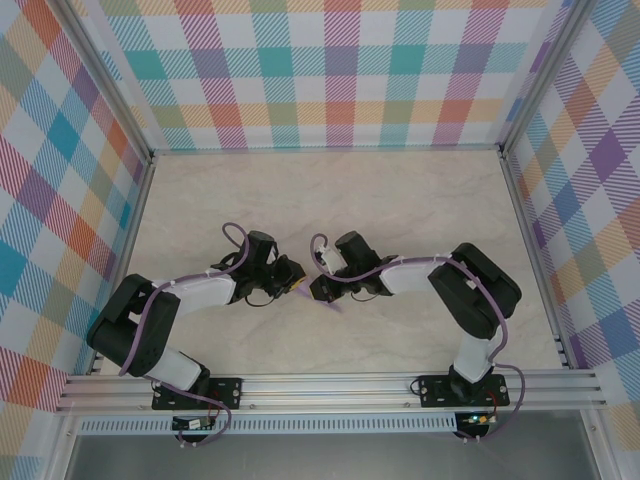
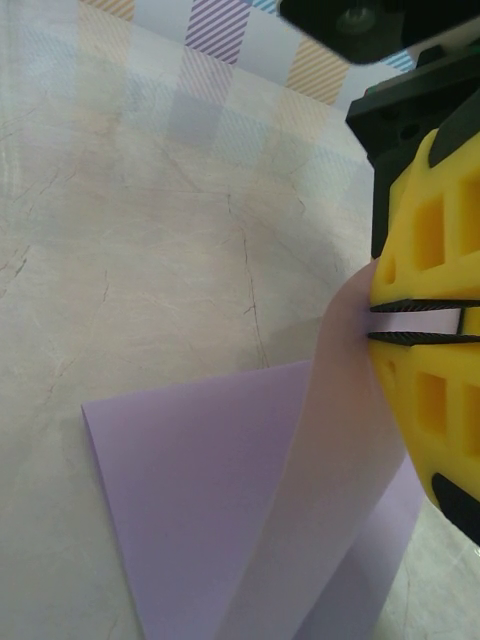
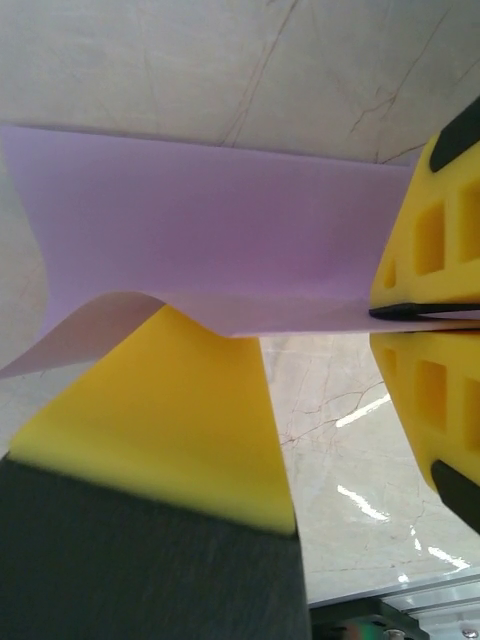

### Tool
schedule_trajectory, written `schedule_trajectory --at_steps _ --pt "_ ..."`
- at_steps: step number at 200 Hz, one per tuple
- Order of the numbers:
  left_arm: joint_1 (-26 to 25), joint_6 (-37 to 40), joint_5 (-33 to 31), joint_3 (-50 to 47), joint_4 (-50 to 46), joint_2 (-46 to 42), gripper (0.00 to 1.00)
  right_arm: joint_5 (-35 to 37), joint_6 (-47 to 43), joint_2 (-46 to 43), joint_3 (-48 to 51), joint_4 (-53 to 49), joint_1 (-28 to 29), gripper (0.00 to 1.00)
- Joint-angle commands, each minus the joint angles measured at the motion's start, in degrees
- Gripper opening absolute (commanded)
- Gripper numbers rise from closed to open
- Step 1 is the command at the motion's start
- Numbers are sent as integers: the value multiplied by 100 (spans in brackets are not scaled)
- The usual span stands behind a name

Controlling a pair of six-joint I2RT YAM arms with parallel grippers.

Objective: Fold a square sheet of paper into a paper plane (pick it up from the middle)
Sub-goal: Fold the wing for the fifth time at the center of the table.

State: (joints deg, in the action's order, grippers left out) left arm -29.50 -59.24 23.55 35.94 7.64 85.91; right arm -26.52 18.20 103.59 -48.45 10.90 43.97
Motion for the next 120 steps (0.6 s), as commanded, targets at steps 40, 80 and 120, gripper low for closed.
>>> schedule_trajectory --at_steps 40,80,120 --pt "-109 84 106 -118 74 -131 15 -393 504 263 11 367 -55 9" --pt "-118 82 62 -270 95 -206 15 -400 546 359 -22 239 -134 9" --pt "-142 45 58 -338 168 -137 15 -345 492 468 -134 -21 -151 10"
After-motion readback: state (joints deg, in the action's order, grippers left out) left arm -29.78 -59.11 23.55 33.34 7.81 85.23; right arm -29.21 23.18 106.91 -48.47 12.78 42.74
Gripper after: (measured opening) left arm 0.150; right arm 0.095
